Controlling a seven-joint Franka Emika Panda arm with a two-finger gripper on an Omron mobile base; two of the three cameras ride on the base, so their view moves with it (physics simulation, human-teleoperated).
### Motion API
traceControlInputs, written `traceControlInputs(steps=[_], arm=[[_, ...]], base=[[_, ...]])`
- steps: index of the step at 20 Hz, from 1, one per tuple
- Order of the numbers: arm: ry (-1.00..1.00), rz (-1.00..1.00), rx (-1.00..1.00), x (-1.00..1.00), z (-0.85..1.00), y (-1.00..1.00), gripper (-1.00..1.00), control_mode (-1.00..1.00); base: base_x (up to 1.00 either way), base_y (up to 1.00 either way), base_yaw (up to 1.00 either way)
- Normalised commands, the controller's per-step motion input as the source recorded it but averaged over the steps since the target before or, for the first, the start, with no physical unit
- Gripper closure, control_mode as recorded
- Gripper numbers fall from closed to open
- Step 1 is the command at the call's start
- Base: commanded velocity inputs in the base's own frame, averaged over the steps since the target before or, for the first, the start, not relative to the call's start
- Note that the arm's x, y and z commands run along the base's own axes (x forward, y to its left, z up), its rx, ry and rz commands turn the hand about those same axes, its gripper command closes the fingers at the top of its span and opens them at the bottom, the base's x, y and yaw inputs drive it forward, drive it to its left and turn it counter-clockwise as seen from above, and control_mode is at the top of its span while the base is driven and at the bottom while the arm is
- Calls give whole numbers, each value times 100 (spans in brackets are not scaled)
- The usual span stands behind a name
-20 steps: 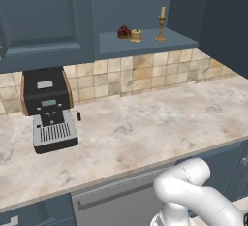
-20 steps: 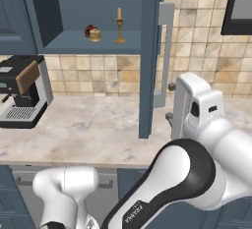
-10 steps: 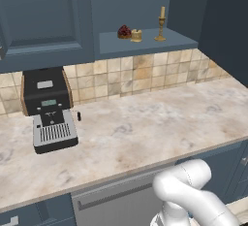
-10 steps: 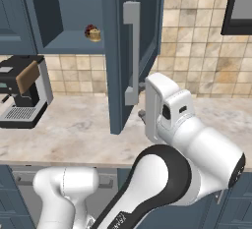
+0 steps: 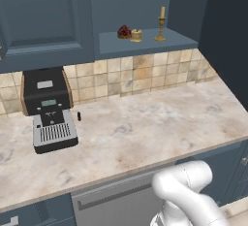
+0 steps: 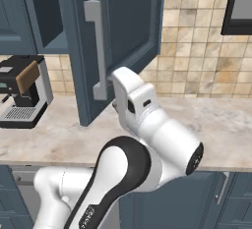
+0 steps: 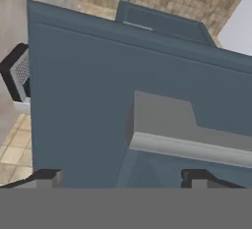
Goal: Pick the candle and candle from the dining table and place them in the open cabinet. Close the cabinet after placing the objects.
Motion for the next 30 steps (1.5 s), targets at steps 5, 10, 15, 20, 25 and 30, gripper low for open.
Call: traceControlInputs(steps=[5, 10, 15, 20, 25, 30], arm=[[-7, -4, -2, 9, 18, 54, -100, -100], [-4, -15, -3, 24, 22, 35, -100, -100], [-3, -15, -3, 30, 22, 34, -100, -100], [-1, -10, -3, 44, 8, 44, -100, -100], [0, -11, -6, 53, 0, 46, -100, -100], [0, -11, -8, 59, 0, 46, -100, -100]], base=[[0, 0, 0], [0, 0, 0], [0, 0, 0], [0, 0, 0], [0, 0, 0], [0, 0, 0]])
